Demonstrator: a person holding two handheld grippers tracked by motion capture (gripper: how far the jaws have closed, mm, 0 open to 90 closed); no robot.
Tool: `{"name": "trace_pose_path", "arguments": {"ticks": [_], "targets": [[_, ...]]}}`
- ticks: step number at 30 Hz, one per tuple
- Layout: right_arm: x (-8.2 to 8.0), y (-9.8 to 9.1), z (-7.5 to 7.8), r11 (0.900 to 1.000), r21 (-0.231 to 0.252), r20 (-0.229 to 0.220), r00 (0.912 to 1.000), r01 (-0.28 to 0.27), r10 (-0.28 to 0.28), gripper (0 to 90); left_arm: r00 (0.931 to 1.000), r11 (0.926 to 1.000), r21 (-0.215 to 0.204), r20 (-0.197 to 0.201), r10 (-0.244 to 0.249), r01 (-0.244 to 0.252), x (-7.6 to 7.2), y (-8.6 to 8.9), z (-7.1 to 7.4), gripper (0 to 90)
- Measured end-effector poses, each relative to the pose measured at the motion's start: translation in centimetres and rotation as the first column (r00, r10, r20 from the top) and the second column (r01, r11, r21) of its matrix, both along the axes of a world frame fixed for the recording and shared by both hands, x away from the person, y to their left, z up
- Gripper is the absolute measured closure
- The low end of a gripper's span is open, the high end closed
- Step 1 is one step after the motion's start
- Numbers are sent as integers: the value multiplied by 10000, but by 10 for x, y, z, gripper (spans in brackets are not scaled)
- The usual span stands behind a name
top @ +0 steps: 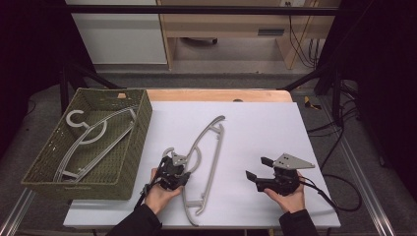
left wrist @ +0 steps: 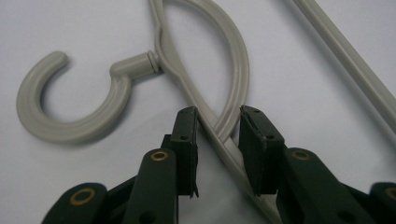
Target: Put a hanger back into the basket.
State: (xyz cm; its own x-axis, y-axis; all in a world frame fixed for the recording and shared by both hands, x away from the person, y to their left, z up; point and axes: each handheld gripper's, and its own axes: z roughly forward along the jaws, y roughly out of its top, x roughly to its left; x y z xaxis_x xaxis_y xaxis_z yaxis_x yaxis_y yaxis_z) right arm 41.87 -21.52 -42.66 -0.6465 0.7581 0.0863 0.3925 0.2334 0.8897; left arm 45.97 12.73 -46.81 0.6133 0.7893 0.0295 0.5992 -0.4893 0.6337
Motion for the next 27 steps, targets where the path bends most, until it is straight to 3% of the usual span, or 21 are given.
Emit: {"name": "trace_pose_path", "arguments": {"ticks": [11,16,18,23,25,26,27], "targets": [[-1,-2,1,10000,-12,65,10000,1,-1,234,9993,9988,-347,-120,-349,345,19,16,1,706],[0,-2,1,10000,-21,69,10000,-2,2,233,9995,9947,-1006,-266,172,-198,19,26,-1,706],[0,-2,1,10000,-29,82,10000,-19,19,233,9989,9953,-938,-418,190,-229,11,26,0,637],[-1,-2,2,10000,-10,81,10000,-9,9,232,9981,9957,-872,-557,272,-320,-1,25,0,598],[-1,-2,2,10000,-8,62,10000,-8,8,233,9985,9973,-664,-466,293,-323,-4,23,0,598],[-1,-2,1,10000,4,56,10000,-1,0,232,9987,9988,-211,-292,426,-432,-5,19,0,626],[-1,-2,1,10000,4,56,10000,-1,0,232,9987,9988,-211,-292,426,-432,-5,19,0,646]]}}
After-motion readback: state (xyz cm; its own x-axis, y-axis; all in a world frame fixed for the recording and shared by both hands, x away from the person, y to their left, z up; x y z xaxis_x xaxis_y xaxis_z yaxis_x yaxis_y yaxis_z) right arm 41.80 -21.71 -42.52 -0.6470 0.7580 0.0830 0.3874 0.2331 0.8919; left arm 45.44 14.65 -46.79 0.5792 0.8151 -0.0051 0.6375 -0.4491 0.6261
